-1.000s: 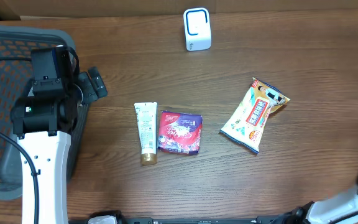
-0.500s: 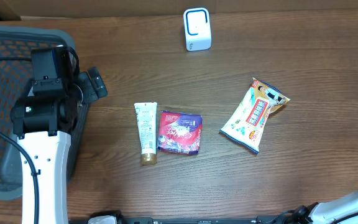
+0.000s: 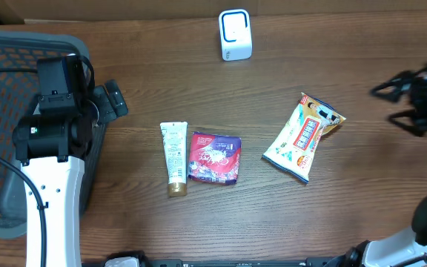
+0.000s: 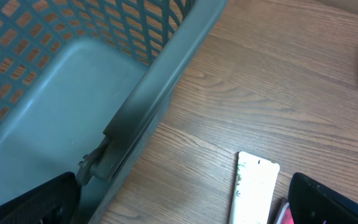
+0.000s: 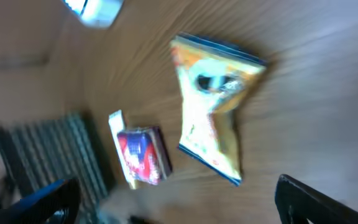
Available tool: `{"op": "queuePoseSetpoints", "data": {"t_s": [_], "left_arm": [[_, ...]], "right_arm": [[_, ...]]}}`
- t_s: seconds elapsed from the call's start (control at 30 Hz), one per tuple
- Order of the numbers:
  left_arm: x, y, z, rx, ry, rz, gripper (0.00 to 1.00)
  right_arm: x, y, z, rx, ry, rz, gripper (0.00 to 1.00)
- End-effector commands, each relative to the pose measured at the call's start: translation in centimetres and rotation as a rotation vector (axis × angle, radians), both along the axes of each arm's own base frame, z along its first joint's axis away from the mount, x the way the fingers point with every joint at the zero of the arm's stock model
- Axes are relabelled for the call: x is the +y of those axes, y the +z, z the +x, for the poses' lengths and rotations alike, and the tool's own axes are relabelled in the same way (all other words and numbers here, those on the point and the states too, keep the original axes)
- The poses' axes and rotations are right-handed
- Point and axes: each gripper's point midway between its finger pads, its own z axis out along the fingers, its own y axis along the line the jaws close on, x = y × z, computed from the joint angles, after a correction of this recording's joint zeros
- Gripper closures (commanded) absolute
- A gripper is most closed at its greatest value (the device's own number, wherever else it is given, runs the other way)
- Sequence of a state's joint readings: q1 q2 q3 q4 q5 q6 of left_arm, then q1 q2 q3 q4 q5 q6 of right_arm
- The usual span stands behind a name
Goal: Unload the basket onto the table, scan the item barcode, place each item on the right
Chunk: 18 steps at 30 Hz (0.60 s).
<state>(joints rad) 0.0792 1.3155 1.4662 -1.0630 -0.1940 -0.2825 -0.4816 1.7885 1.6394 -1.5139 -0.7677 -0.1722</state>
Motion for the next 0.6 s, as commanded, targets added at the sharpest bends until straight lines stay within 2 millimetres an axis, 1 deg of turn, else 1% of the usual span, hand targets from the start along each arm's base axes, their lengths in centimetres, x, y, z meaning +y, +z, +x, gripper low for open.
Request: {"op": "queuePoseSetpoints", "data": {"t_s": [0.0,0.1,0.13,0.2,0.27,0.4,0.5,0.57], "left_arm": [[-0.2,0.7,0.0,-0.021,0.000,-0.013,0.00],[-0.2,0.7,0.0,-0.021,0.000,-0.013,0.00],[-0.2,0.7,0.0,-0.021,0.000,-0.013,0.00],[-0.2,0.7,0.0,-0.021,0.000,-0.013,0.00],[-0.2,0.7,0.0,-0.021,0.000,-0.013,0.00],[-0.2,0.7,0.0,-0.021,0.000,-0.013,0.00],[-0.2,0.7,0.0,-0.021,0.000,-0.013,0.00],[-0.2,0.7,0.0,-0.021,0.000,-0.013,0.00]], "right_arm": [[3.5,-3.5,-0.4,-0.047,0.129,0.069,0.00],[5.1,-7.9,-0.4,0.009,0.094,0.076,0.00],[5.2,-9.4,-0.5,0.033,0.077,0.054,0.00],[4.9,-13.1,-1.1,0.117,0.013,-0.024,0.00],[5.4,-15.6,-2.0,0.161,-0.008,-0.067,0.00],[7.8,-18.2,-3.0,0.137,0.042,-0.078,0.00],[9.7,-19.6,-2.8,0.076,0.087,-0.102,0.00],[10.5,-20.4,-2.3,0.039,0.091,-0.135,0.00]]}}
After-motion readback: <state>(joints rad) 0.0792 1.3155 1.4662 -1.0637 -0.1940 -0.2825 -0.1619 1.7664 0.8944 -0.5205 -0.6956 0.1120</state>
